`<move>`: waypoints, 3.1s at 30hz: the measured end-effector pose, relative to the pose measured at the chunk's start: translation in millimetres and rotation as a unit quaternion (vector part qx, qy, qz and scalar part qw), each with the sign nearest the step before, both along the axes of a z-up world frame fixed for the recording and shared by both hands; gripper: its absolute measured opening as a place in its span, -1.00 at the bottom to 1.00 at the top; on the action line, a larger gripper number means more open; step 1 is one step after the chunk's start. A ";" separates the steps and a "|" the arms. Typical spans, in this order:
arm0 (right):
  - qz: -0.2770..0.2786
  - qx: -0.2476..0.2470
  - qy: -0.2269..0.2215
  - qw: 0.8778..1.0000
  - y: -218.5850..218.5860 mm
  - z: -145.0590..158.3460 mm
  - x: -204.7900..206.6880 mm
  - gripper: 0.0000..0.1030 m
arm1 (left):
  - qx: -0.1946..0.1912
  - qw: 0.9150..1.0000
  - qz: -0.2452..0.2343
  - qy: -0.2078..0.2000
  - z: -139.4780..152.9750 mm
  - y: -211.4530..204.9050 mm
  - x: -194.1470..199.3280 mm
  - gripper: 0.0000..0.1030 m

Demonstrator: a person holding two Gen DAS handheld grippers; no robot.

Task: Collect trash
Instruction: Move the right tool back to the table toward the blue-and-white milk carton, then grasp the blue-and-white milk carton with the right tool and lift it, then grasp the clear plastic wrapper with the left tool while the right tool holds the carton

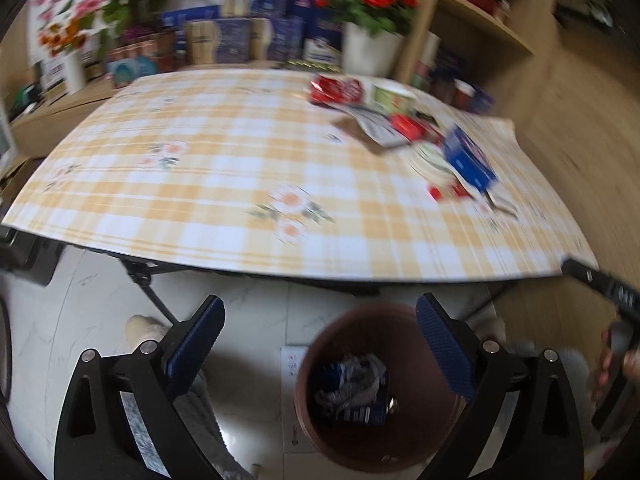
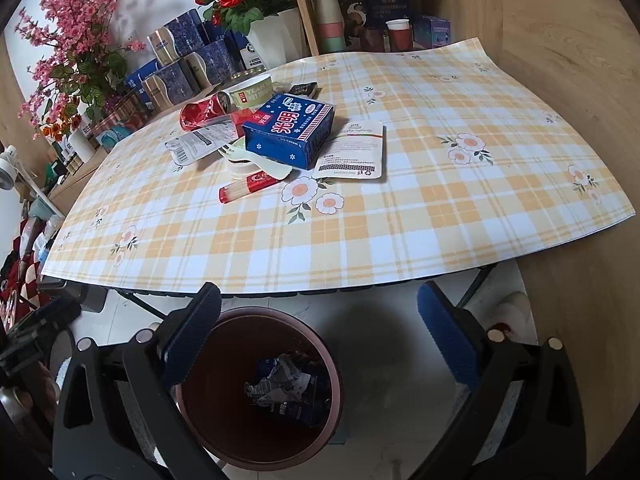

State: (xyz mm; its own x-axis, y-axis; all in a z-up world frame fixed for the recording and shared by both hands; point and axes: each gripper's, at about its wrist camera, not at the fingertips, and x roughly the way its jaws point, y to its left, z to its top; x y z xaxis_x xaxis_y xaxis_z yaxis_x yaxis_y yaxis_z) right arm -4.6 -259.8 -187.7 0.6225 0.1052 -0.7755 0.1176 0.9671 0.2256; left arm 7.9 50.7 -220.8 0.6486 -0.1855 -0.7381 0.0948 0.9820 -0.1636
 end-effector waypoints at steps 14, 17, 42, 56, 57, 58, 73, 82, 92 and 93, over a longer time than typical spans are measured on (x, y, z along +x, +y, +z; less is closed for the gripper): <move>-0.004 0.007 0.002 1.000 -13.9 3.0 43.2 0.88 | -0.018 0.998 0.065 -0.002 -3.5 31.0 20.3 0.86; -0.008 0.022 -0.001 1.000 -18.5 6.3 65.9 0.88 | -0.023 0.998 0.064 -0.005 -2.2 31.6 29.0 0.86; -0.042 0.006 0.072 0.996 9.8 -30.3 252.2 0.88 | -0.100 0.993 0.061 -0.013 6.3 47.7 65.9 0.76; -0.033 0.092 0.062 0.993 -20.4 -20.8 233.0 0.57 | -0.105 0.994 0.024 -0.024 20.3 30.5 52.4 0.69; -0.029 0.096 0.053 0.994 -20.4 -16.0 229.7 0.57 | -0.103 0.994 0.018 -0.028 23.1 28.5 51.7 0.69; -0.021 0.097 0.041 0.994 -19.0 -10.2 225.4 0.57 | -0.097 0.995 0.010 -0.031 26.0 25.2 51.2 0.69; 0.062 0.053 -0.036 0.996 8.2 31.4 180.5 0.57 | -0.175 0.981 -0.077 0.014 26.9 -13.7 120.4 0.11; 0.048 0.056 -0.039 0.997 -2.3 28.5 168.5 0.57 | -0.295 0.952 -0.034 0.072 -9.6 -21.5 219.5 -0.11; 0.031 0.057 -0.027 0.998 -18.3 24.4 162.5 0.57 | -0.329 0.934 0.003 0.138 -48.4 -16.5 285.9 -0.11; 0.030 0.058 -0.026 0.998 -18.8 24.8 161.6 0.57 | -0.336 0.931 0.002 0.142 -51.8 -17.2 288.7 -0.11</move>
State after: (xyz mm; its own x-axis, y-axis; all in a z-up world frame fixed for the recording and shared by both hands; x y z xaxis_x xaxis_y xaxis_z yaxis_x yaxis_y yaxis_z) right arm 157.0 -278.6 -162.9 0.6512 0.2307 -0.7230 0.0448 0.9393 0.3401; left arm 296.5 33.5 -272.6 0.4462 -0.6658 -0.5980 -0.0496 0.6488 -0.7594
